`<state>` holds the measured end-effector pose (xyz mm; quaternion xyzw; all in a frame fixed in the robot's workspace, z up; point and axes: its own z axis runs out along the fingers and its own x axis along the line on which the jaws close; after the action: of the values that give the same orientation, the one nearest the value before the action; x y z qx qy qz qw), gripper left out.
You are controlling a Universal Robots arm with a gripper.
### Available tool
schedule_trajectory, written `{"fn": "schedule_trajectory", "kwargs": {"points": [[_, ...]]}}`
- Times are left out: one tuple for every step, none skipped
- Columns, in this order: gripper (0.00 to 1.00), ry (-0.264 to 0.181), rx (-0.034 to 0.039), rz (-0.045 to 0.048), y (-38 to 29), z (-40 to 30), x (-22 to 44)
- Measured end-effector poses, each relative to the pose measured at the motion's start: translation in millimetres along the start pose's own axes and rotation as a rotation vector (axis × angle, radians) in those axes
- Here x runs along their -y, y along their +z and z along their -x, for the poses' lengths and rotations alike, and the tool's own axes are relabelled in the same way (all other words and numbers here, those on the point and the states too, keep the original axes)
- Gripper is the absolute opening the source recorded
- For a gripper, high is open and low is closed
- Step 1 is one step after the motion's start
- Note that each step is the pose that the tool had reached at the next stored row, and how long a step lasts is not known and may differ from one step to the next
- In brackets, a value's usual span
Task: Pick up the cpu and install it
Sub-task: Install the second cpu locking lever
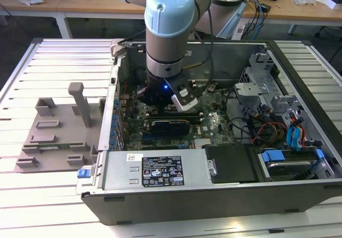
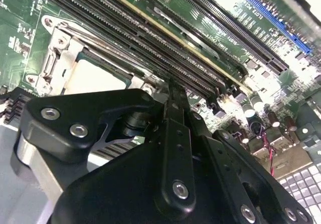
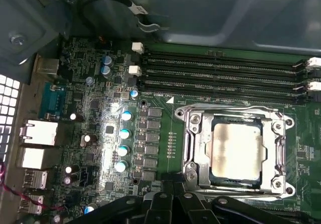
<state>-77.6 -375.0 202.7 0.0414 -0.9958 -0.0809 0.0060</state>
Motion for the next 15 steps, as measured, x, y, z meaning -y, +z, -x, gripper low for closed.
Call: {"fn": "schedule_trajectory", "kwargs": {"points": [[0.11, 0.0, -0.0004, -0.0007, -3.7, -0.1, -0.5], [0.11, 0.0, -0.0002, -0.0005, -5.7, -0.1, -0.8], [0.11, 0.0, -0.0003, -0.0006, -8.3, -0.1, -1.3], [0.11, 0.0, -0.0004, -0.0008, -9.4, 0.0, -1.5], [0.11, 0.0, -0.0002, -0.0005, -10.0, 0.5, -1.7], [0.11, 0.0, -0.0002, -0.0008, -10.8, 1.6, -2.0], [0.11, 0.0, -0.0004, -0.0013, -11.4, 3.4, -2.0], [0.11, 0.0, -0.0014, -0.003, -11.8, 11.4, -1.7], [0.11, 0.001, -0.0053, -0.0226, -12.1, 26.1, -4.1], [0.11, 0.001, -0.006, -0.0318, -12.1, 29.6, -7.7], [0.11, 0.002, -0.0067, -0.0389, -12.1, 32.4, -13.0], [0.11, 0.002, -0.0069, -0.0414, -12.0, 33.8, -15.7], [0.11, 0.001, -0.0071, -0.0433, -12.0, 35.2, -18.0], [0.11, 0.001, -0.0072, -0.0453, -12.0, 37.5, -21.2], [0.11, 0.002, -0.0074, -0.047, -12.2, 38.9, -23.0]]}}
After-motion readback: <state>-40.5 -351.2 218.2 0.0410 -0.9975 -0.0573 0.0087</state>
